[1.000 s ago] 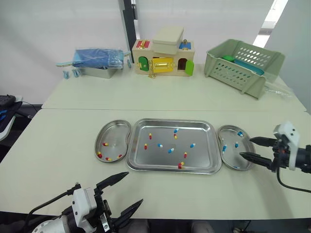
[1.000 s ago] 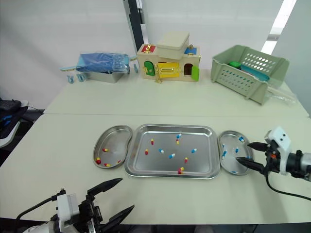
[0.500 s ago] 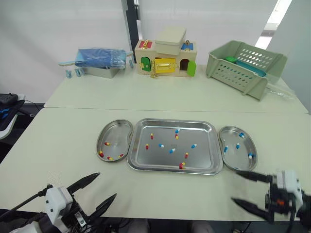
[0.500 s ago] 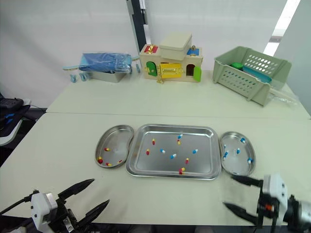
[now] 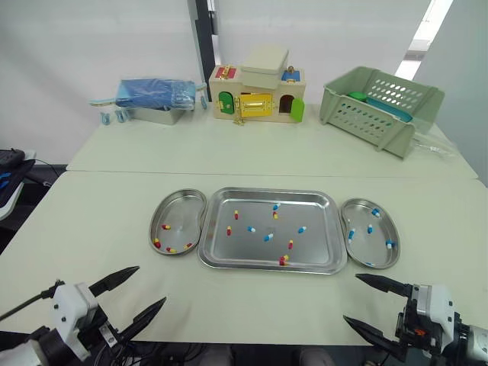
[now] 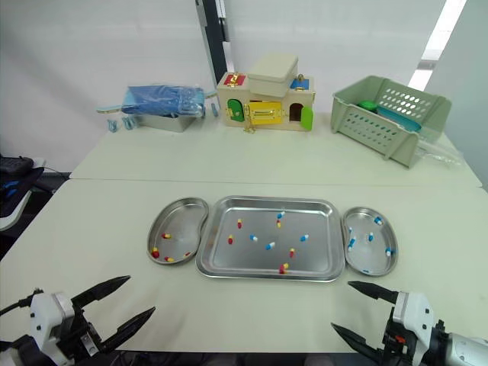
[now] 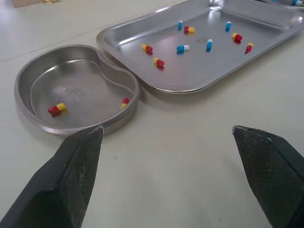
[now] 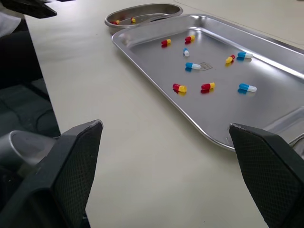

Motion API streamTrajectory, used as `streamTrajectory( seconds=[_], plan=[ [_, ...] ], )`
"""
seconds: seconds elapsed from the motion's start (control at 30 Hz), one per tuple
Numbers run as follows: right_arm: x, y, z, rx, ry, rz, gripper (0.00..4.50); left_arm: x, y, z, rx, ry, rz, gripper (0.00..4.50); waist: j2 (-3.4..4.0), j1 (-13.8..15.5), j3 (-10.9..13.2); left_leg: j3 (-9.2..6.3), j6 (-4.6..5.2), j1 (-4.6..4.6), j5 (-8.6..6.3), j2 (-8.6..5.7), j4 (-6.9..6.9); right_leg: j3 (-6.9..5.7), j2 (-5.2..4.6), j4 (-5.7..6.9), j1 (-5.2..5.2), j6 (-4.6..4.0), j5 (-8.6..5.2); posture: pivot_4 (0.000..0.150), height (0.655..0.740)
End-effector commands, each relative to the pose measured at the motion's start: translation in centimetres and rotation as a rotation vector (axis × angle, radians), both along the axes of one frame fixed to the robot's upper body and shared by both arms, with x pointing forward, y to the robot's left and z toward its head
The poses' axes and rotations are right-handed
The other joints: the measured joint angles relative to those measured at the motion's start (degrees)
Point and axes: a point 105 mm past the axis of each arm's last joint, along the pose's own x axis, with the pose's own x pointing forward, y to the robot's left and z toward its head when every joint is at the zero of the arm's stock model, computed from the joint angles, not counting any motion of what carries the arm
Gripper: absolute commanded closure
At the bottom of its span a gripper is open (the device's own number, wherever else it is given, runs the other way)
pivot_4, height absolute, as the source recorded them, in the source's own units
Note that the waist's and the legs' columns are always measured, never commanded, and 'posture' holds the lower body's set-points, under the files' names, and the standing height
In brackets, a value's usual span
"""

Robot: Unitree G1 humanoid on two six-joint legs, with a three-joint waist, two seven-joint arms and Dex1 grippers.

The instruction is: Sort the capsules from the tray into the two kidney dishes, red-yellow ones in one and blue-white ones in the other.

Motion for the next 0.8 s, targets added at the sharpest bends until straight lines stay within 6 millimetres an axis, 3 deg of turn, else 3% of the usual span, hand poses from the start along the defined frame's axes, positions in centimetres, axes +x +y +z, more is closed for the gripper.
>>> streamTrajectory(
  seconds=[0.03, 0.2, 0.5, 0.8],
  plan=[
    [0.3, 0.8, 0.8, 0.036, -0.019, -0.017, 0.03, 1.3, 0.2, 2.1, 0.035, -0.041, -0.023, 0.00, 0.02, -0.03, 0.01, 0.00, 0.00, 0.00, 0.00, 0.00, 0.00, 0.00, 0.00, 0.00, 0.00, 0.00, 0.00, 0.150, 0.7400],
    [0.8, 1.0, 1.0, 0.051, -0.034, -0.054, 0.03, 3.1, -1.3, 2.4, 0.159, 0.151, -0.190, 0.00, 0.05, -0.24, 0.06, 0.00, 0.00, 0.03, 0.00, 0.02, -0.02, 0.00, 0.04, 0.05, -0.03, -0.02, -0.01, 0.150, 0.7400],
    [0.9, 1.5, 0.8, 0.047, -0.049, -0.064, 0.03, 9.0, -4.6, 5.6, 0.341, 0.129, -0.432, 0.00, 0.22, -0.72, 0.17, 0.04, 0.00, 0.04, 0.00, 0.02, -0.04, 0.04, 0.08, 0.17, -0.14, -0.02, -0.01, 0.150, 0.7400],
    [0.8, 1.9, 1.0, 0.060, -0.047, -0.087, 0.03, 13.0, -6.4, 4.7, 0.506, 0.151, -0.584, 0.00, 0.26, -1.05, 0.21, 0.03, 0.00, 0.00, 0.01, 0.02, 0.03, 0.05, 0.12, 0.32, -0.19, -0.04, -0.04, 0.150, 0.7400]
  ],
)
